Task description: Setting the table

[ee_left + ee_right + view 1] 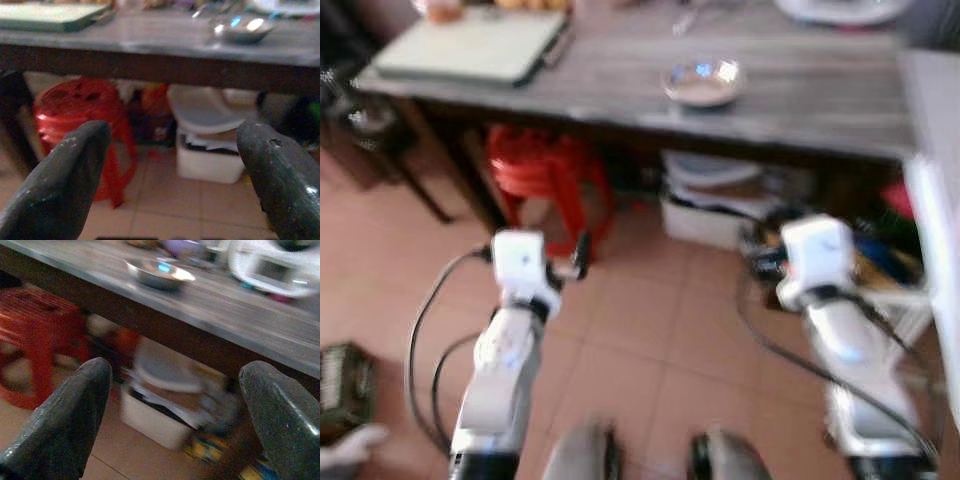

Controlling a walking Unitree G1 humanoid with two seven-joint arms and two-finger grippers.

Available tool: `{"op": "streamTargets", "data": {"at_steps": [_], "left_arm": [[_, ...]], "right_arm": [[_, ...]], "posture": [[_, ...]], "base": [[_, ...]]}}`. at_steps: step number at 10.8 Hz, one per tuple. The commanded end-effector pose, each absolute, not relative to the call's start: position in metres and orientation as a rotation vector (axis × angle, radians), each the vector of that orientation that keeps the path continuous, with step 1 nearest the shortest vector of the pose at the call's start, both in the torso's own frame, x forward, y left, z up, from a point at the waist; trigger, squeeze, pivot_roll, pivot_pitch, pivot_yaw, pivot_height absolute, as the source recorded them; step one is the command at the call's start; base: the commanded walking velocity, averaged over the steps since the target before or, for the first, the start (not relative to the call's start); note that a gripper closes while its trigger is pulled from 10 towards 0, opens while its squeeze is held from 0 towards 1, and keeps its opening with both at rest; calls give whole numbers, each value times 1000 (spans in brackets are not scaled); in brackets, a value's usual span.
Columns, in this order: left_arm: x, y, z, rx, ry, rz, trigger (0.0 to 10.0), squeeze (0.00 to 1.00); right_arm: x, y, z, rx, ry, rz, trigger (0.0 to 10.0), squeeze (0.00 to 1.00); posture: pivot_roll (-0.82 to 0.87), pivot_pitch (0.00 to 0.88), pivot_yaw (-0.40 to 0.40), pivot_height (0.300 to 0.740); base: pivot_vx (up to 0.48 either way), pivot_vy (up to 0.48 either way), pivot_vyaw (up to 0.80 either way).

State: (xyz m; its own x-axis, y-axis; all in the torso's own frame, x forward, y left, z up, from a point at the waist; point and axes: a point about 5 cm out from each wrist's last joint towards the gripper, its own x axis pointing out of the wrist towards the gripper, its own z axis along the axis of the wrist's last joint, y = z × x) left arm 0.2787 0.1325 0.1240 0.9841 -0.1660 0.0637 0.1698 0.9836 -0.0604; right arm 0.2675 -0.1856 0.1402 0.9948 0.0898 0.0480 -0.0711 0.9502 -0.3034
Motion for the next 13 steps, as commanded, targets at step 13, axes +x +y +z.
{"op": "streamTargets", "data": {"at_steps": [13], "left_arm": [[275, 133, 102, -111, -48, -214, 10000, 0]], "right_arm": [[277, -159, 115, -45, -42, -12, 10000, 0]], "posture": [[-55, 56, 30, 740]], "base": [[0, 0, 0]]}}
